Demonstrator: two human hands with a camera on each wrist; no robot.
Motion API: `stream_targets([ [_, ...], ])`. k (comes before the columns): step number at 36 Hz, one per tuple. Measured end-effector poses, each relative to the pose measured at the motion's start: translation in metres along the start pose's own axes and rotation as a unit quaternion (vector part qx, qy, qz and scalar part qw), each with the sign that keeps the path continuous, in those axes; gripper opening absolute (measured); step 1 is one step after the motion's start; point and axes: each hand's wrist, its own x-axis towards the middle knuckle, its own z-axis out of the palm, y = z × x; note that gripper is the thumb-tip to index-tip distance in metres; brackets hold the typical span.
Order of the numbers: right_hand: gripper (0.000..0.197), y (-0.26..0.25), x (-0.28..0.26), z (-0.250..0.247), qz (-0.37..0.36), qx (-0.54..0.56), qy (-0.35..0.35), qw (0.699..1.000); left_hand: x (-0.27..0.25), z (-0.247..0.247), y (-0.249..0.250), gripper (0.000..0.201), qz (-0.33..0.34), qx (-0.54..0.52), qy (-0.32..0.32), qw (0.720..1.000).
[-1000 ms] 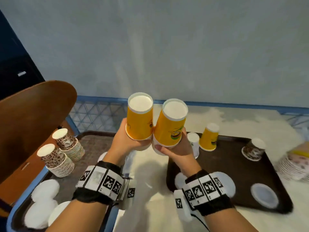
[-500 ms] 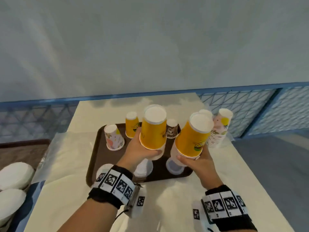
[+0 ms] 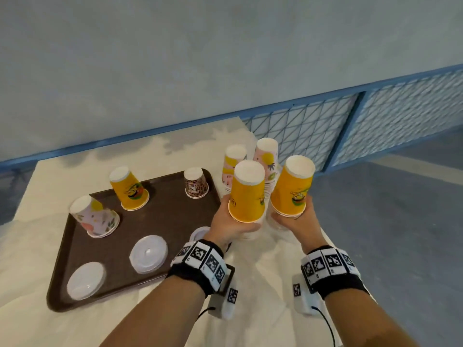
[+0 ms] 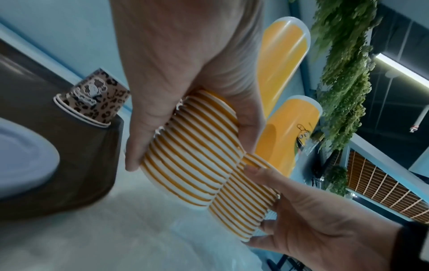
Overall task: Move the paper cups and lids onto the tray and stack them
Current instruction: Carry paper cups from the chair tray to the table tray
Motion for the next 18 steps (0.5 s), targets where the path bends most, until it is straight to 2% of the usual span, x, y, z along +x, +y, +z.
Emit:
stream_targets([
  [2, 0.069, -0.01, -0.001, -0.004, -0.014, -0.009, -0.011, 1.0, 0.001, 0.009, -0.001, 0.087, 0.001, 0.017, -0.003, 1.0],
  [3, 0.063, -0.011, -0.003, -0.004, -0.01, -0.013, -0.02, 1.0, 0.002, 0.013, -0.001, 0.085, -0.003, 0.022, -0.004, 1.0],
  [7, 0.081, -0.011, -0.005, -0.002, -0.01, 0.013, -0.029, 0.999, 0.002, 0.021, -0.006, 0.083, -0.025, 0.029, 0.0, 0.999],
  [10, 0.066, -0.004, -0.004, 0.0, -0.011, 0.006, -0.031, 0.999, 0.003, 0.022, -0.013, 0.079, -0.034, 0.053, 0.013, 0.998],
  [11, 0.068, 0.003, -0.002, 0.001, -0.008, 0.002, -0.029, 1.0, 0.003, 0.022, -0.015, 0.078, -0.039, 0.059, 0.012, 0.997],
  [14, 0.09, 0.033, 0.008, 0.003, 0.012, 0.0, -0.038, 0.999, 0.003, 0.021, -0.018, 0.076, -0.034, 0.084, 0.011, 0.996],
  [18, 0.105, 0.013, 0.0, 0.001, 0.033, -0.025, -0.025, 0.999, 0.004, 0.02, -0.021, 0.072, -0.027, 0.103, 0.004, 0.994],
])
